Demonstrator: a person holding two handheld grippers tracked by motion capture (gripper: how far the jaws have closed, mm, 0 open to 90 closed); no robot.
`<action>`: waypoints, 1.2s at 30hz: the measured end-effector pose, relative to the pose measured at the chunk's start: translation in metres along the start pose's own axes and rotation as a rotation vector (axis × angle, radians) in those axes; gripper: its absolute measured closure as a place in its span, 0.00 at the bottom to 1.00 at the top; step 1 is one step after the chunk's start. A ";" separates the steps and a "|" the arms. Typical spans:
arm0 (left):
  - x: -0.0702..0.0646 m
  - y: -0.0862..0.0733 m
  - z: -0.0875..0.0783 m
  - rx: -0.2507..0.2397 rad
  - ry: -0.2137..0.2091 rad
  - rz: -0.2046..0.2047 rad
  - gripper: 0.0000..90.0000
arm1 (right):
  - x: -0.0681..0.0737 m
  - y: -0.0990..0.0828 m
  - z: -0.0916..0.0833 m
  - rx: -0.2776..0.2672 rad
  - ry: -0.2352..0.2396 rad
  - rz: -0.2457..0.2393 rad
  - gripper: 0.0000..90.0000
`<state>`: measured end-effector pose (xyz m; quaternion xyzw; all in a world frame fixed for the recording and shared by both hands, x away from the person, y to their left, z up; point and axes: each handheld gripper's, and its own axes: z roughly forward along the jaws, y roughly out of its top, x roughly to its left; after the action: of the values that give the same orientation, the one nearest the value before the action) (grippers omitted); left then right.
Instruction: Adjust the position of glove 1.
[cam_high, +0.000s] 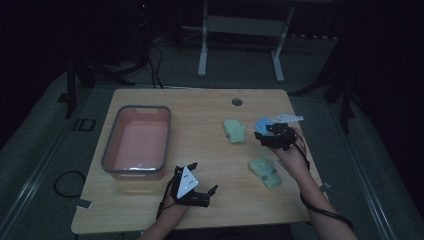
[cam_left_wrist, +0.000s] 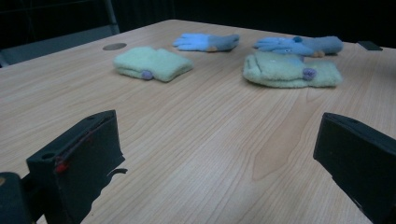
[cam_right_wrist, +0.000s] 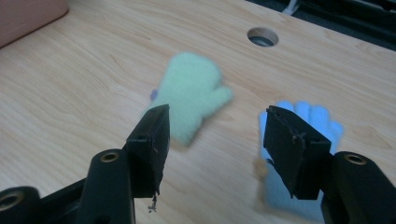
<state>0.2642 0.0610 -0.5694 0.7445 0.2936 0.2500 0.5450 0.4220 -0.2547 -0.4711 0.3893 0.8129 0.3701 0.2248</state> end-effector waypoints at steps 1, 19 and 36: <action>0.000 0.000 0.000 -0.001 0.000 -0.002 0.01 | 0.001 0.001 0.002 0.001 0.006 -0.004 0.48; 0.000 0.000 0.000 -0.003 -0.005 -0.001 0.01 | 0.012 0.023 0.074 0.102 0.131 -0.066 0.64; 0.000 0.000 -0.001 -0.004 -0.010 0.002 0.01 | 0.004 0.030 0.126 0.182 0.118 -0.050 0.66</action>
<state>0.2640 0.0615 -0.5694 0.7448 0.2897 0.2476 0.5478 0.5164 -0.1848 -0.5269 0.3655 0.8643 0.3115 0.1496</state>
